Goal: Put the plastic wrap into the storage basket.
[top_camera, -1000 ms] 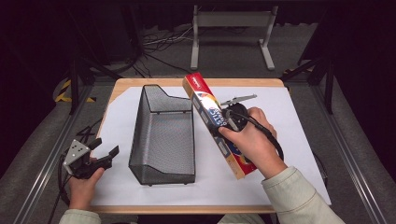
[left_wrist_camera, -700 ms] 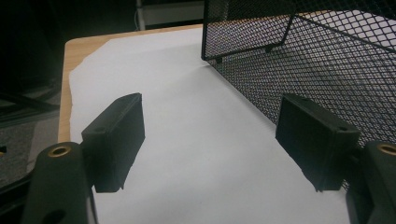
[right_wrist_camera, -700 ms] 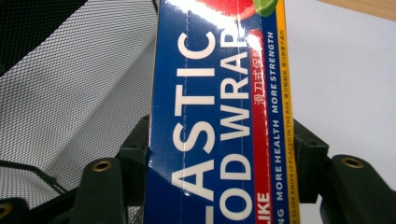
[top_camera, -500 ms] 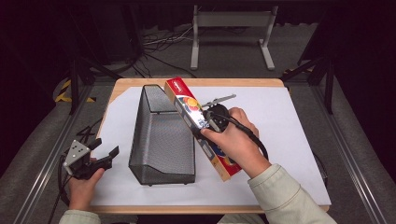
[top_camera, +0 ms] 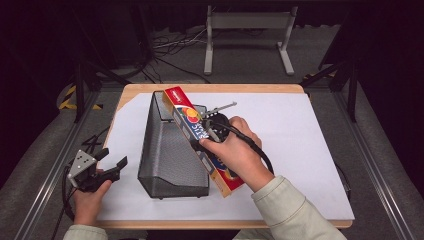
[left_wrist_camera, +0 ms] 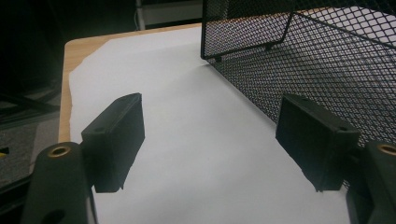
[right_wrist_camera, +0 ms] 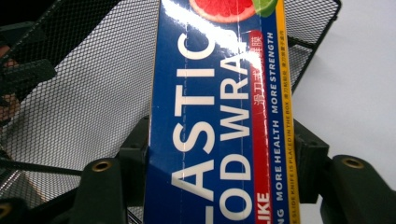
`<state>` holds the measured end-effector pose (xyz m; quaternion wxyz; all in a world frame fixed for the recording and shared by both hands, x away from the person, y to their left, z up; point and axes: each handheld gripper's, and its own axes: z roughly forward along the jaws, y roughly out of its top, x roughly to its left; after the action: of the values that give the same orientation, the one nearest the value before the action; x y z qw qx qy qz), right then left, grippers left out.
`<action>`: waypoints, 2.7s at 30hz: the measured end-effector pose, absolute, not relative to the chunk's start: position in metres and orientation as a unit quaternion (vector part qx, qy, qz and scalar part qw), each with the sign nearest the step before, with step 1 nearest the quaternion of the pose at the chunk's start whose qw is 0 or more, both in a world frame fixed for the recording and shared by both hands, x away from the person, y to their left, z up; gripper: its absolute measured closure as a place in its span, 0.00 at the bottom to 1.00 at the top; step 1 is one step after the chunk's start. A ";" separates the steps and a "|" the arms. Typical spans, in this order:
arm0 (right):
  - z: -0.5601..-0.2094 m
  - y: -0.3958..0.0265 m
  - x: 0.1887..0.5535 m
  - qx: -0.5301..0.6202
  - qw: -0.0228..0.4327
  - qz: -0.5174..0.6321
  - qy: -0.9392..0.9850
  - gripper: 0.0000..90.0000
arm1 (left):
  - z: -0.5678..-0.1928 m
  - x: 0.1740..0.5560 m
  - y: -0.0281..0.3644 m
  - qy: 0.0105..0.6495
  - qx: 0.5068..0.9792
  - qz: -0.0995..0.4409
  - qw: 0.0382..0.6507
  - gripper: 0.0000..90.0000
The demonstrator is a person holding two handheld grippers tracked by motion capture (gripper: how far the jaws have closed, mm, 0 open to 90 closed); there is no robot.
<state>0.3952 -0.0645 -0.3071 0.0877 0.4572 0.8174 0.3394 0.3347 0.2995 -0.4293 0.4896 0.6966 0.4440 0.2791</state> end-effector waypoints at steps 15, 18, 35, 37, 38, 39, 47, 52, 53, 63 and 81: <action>-0.326 -0.046 0.403 0.475 0.062 0.304 0.823 0.44 | -0.430 0.335 0.297 0.440 0.703 0.284 0.480 0.27; -0.329 -0.044 0.405 0.479 0.061 0.295 0.825 0.44 | -0.430 0.334 0.296 0.439 0.706 0.284 0.478 0.27; -0.342 -0.028 0.416 0.493 0.052 0.242 0.834 0.44 | -0.430 0.334 0.296 0.439 0.707 0.286 0.475 0.27; -0.343 -0.026 0.417 0.494 0.054 0.238 0.834 0.44 | -0.430 0.334 0.296 0.439 0.707 0.286 0.474 0.27; -0.344 -0.025 0.418 0.495 0.054 0.236 0.835 0.44 | -0.430 0.334 0.296 0.439 0.708 0.286 0.474 0.27; -0.345 -0.024 0.419 0.495 0.053 0.232 0.836 0.44 | -0.431 0.334 0.296 0.439 0.707 0.285 0.475 0.27; -0.348 -0.019 0.423 0.495 0.054 0.212 0.841 0.44 | -0.431 0.334 0.296 0.441 0.706 0.284 0.475 0.27; -0.350 -0.018 0.425 0.495 0.049 0.207 0.842 0.44 | -0.431 0.334 0.296 0.441 0.706 0.284 0.475 0.27; -0.350 -0.018 0.425 0.493 0.049 0.207 0.844 0.43 | -0.431 0.334 0.296 0.441 0.706 0.284 0.476 0.27; -0.335 -0.020 0.419 0.478 0.069 0.269 0.833 0.30 | -0.431 0.334 0.296 0.441 0.706 0.283 0.477 0.27; -0.317 -0.041 0.406 0.438 0.096 0.366 0.815 0.26 | -0.432 0.334 0.297 0.443 0.703 0.279 0.482 0.27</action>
<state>0.4061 -0.0407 -0.3169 0.0955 0.4382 0.8152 0.3665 0.3338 0.2973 -0.4315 0.4816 0.7029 0.4428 0.2791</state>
